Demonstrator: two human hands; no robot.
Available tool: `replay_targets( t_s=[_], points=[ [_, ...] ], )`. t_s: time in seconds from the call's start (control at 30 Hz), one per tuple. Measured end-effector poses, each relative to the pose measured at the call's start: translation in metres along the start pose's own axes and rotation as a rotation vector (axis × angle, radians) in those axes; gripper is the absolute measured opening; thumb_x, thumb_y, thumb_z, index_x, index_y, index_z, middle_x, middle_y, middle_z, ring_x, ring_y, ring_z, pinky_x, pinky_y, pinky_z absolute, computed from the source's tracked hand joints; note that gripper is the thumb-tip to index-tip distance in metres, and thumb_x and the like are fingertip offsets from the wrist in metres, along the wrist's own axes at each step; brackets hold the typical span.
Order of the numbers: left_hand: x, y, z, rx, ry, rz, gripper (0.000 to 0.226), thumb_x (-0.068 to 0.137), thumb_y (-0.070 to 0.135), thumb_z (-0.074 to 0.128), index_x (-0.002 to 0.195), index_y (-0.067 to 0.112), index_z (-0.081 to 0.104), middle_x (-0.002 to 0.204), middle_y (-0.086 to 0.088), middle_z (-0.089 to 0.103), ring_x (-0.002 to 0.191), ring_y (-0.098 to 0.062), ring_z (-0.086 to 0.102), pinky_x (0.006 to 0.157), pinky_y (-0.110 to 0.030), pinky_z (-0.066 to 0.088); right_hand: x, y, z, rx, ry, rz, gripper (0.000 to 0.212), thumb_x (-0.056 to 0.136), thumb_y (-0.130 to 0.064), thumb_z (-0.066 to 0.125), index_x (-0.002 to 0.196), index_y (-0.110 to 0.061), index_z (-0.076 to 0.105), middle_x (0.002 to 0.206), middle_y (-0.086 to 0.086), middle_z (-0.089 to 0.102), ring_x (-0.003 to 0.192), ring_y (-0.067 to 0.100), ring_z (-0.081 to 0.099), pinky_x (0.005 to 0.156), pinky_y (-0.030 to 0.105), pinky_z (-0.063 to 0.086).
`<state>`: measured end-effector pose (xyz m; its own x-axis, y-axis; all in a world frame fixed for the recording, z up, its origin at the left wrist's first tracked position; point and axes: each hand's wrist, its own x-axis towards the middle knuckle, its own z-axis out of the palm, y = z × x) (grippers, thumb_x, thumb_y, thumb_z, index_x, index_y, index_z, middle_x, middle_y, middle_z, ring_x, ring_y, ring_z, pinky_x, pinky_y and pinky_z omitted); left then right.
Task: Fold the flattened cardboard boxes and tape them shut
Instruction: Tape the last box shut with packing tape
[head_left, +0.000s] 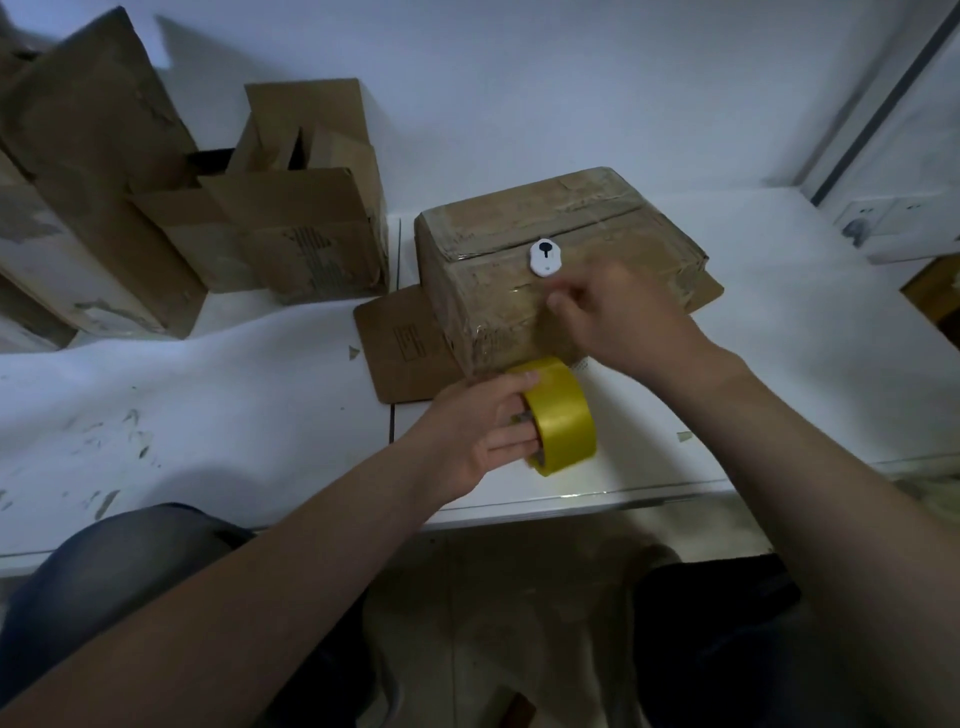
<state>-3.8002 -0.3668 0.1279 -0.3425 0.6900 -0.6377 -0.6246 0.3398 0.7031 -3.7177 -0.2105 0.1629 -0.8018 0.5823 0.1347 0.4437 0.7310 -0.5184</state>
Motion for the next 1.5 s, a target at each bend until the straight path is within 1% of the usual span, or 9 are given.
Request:
replay_targets(
  t_s=[0.1, 0.2, 0.37, 0.5, 0.67, 0.83, 1.07, 1.37, 1.5],
  points=[
    [0.0, 0.0, 0.0, -0.007, 0.019, -0.005, 0.036, 0.094, 0.024, 0.068, 0.127, 0.01, 0.062, 0.111, -0.012, 0.074, 0.082, -0.021, 0.076, 0.063, -0.031, 0.062, 0.026, 0.01, 0.013, -0.086, 0.077, -0.04, 0.032, 0.102, -0.032, 0.05, 0.13, -0.027, 0.065, 0.118, 0.007, 0.055, 0.109, 0.027, 0.055, 0.095, 0.035, 0.037],
    [0.002, -0.001, -0.001, -0.022, 0.036, -0.01, 0.038, 0.094, 0.024, 0.068, 0.128, 0.009, 0.061, 0.116, -0.013, 0.072, 0.084, -0.022, 0.076, 0.067, -0.032, 0.063, 0.041, 0.019, 0.023, -0.242, 0.051, -0.021, 0.038, 0.103, -0.046, 0.041, 0.133, -0.034, 0.06, 0.129, 0.01, 0.055, 0.121, 0.036, 0.044, 0.105, 0.042, 0.028],
    [0.001, -0.005, -0.003, -0.04, 0.061, 0.008, 0.043, 0.093, 0.025, 0.069, 0.132, 0.008, 0.059, 0.12, -0.014, 0.07, 0.091, -0.025, 0.075, 0.068, -0.032, 0.062, 0.047, 0.013, 0.017, 0.037, 0.133, -0.012, 0.019, 0.091, -0.037, 0.07, 0.108, -0.029, 0.073, 0.108, -0.002, 0.066, 0.097, 0.013, 0.059, 0.086, 0.027, 0.044],
    [0.001, -0.01, -0.001, -0.08, 0.07, 0.041, 0.044, 0.092, 0.024, 0.07, 0.132, 0.007, 0.058, 0.118, -0.015, 0.071, 0.092, -0.026, 0.075, 0.07, -0.033, 0.063, 0.041, 0.012, 0.012, 0.309, 0.111, 0.075, 0.036, 0.081, -0.018, 0.082, 0.108, -0.03, 0.062, 0.097, -0.007, 0.065, 0.081, 0.001, 0.059, 0.064, 0.01, 0.042],
    [0.0, -0.018, 0.0, -0.092, 0.069, 0.09, 0.045, 0.09, 0.023, 0.072, 0.132, 0.012, 0.058, 0.114, -0.014, 0.072, 0.092, -0.028, 0.075, 0.073, -0.034, 0.062, 0.022, 0.011, -0.007, 0.361, 0.048, -0.116, 0.022, 0.083, -0.021, 0.08, 0.103, -0.029, 0.076, 0.097, -0.002, 0.073, 0.086, 0.016, 0.064, 0.074, 0.024, 0.051],
    [-0.002, -0.024, 0.001, -0.11, 0.068, 0.114, 0.044, 0.088, 0.022, 0.075, 0.129, 0.015, 0.06, 0.109, -0.013, 0.074, 0.092, -0.029, 0.075, 0.082, -0.039, 0.061, 0.002, 0.011, -0.009, 0.152, -0.121, -0.501, 0.02, 0.087, -0.008, 0.076, 0.106, -0.015, 0.078, 0.1, -0.001, 0.07, 0.088, 0.007, 0.06, 0.074, 0.015, 0.042],
    [-0.003, -0.026, 0.002, -0.123, 0.072, 0.13, 0.042, 0.087, 0.021, 0.076, 0.127, 0.015, 0.06, 0.111, -0.014, 0.073, 0.091, -0.029, 0.075, 0.083, -0.04, 0.061, -0.004, 0.007, 0.009, 0.038, -0.181, -0.607, 0.021, 0.082, -0.005, 0.077, 0.101, -0.014, 0.079, 0.097, 0.003, 0.068, 0.084, -0.002, 0.051, 0.078, 0.0, 0.031],
    [-0.002, -0.026, -0.001, -0.139, 0.074, 0.096, 0.038, 0.088, 0.023, 0.075, 0.123, 0.014, 0.063, 0.112, -0.011, 0.073, 0.094, -0.026, 0.075, 0.082, -0.037, 0.06, 0.001, -0.002, 0.024, -0.122, -0.153, -0.729, 0.019, 0.078, -0.011, 0.07, 0.094, -0.012, 0.08, 0.085, 0.008, 0.068, 0.081, 0.029, 0.064, 0.073, 0.032, 0.046],
    [-0.002, -0.023, -0.003, -0.126, 0.085, 0.059, 0.025, 0.089, 0.022, 0.074, 0.11, 0.014, 0.066, 0.107, -0.01, 0.074, 0.087, -0.023, 0.076, 0.071, -0.032, 0.06, 0.002, -0.003, 0.029, -0.129, -0.151, -0.755, 0.018, 0.075, -0.009, 0.071, 0.09, -0.012, 0.08, 0.079, 0.007, 0.064, 0.076, 0.028, 0.064, 0.073, 0.029, 0.04]
  ],
)
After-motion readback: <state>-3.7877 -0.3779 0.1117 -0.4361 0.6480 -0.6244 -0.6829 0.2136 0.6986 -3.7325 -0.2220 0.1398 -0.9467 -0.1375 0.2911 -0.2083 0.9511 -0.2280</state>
